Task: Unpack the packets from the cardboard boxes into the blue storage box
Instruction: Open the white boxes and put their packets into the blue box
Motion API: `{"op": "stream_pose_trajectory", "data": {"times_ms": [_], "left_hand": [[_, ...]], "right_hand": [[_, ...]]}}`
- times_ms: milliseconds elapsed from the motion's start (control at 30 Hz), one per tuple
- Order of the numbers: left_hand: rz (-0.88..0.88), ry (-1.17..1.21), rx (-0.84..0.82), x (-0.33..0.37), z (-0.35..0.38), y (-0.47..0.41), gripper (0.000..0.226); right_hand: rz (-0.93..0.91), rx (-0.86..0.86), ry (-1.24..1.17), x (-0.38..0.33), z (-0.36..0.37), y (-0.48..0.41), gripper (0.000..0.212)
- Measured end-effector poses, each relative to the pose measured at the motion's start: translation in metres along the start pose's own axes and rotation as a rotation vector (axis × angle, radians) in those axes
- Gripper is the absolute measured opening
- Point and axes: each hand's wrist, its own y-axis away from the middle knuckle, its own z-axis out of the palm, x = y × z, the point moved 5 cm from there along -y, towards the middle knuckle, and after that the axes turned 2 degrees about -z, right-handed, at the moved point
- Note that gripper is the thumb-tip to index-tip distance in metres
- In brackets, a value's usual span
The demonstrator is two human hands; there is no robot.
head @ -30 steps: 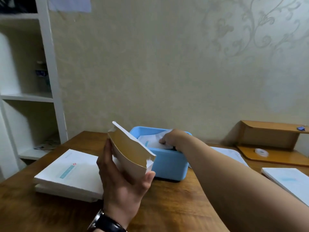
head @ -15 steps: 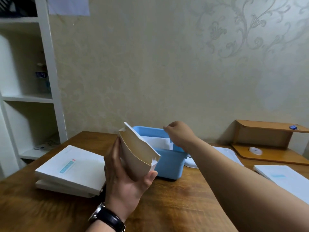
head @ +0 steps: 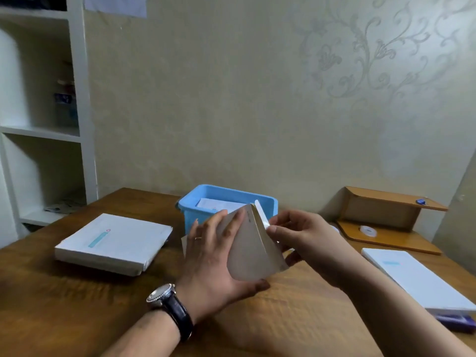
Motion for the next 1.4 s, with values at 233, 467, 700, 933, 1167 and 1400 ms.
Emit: {"op": "stream_pose_trajectory", "data": {"times_ms": [233,467,700,933,1167,1400], "left_hand": [[0.025,-0.075,-0.060,0.017,0.004,0.011,0.130],[0.047,-0.002,0.027,0.021,0.001,0.018,0.130],[0.101,-0.122,0.112,0.027,0.003,0.024,0.133],[0.075,-0.113,-0.034,0.022,-0.001,0.023,0.130],[0.085,-0.009,-0.129,0.017,-0.004,0.021,0.130],[0.061,-0.043,-0.168,0.005,-0.024,0.025,0.127]], "right_hand": [[-0.055,0.180,0.268,0.017,0.005,0.018,0.013],[-0.059,0.192,0.054,0.027,0.011,0.025,0.021],[-0.064,0.305,0.083,0.038,0.017,0.033,0.021],[-0.208,0.258,0.124,0.029,0.027,0.046,0.017],[-0.255,0.168,0.163,0.017,0.028,0.043,0.027],[-0.275,0.009,0.182,0.009,0.056,0.035,0.035]]}}
